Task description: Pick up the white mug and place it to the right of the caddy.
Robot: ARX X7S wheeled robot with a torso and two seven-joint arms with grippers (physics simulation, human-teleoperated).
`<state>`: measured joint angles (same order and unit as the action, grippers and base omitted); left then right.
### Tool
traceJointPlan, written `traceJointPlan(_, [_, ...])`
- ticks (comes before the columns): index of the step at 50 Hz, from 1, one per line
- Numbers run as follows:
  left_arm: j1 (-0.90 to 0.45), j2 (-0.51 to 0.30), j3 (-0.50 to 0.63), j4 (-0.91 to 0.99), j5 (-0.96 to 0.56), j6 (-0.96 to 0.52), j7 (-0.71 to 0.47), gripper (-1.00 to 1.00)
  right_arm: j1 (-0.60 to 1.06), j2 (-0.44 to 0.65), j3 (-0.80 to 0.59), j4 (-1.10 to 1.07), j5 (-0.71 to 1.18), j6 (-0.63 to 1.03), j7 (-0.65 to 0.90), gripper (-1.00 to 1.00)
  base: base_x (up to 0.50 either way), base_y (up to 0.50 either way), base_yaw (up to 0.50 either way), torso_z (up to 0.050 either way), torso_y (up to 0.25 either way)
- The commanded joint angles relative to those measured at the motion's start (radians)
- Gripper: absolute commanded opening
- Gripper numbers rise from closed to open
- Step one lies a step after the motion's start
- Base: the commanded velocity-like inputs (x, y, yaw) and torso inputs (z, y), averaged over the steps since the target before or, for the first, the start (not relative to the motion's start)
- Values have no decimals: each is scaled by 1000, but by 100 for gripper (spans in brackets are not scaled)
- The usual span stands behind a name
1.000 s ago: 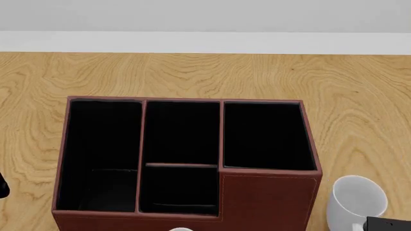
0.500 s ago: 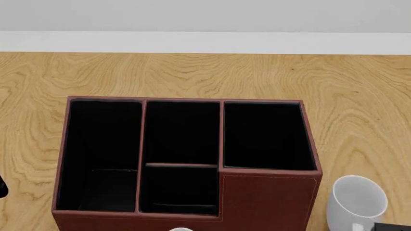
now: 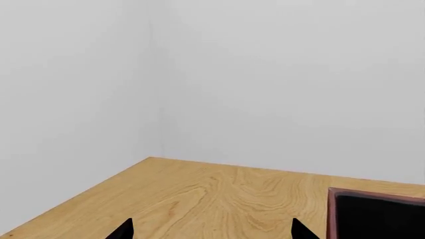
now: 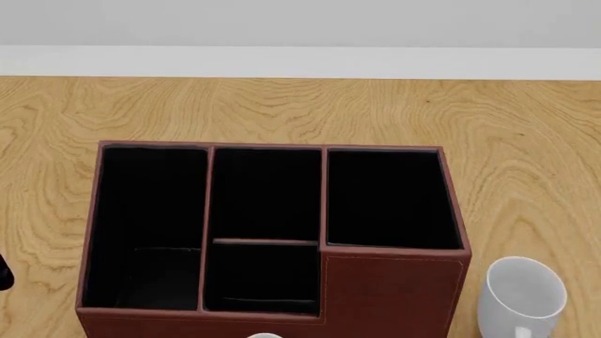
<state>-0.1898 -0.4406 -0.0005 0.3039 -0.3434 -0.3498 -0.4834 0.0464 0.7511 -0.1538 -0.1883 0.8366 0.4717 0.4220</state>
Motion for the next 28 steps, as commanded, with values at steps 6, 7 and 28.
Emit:
traceJointPlan(6, [-1,-1,5,-2,0,3,0,100,-84,36,48,-133,26,-14,53,100,0,0,0,0,0])
traceJointPlan(7, [-1,-1,4,-2,0,3,-1,100,-95,38,55,-147,27,-21,56,100,0,0,0,0,0])
traceJointPlan(28, [1,-3,6,1,-5,2,-3,100,-172,50,78,-254,22,-64,70,100,0,0,0,0,0])
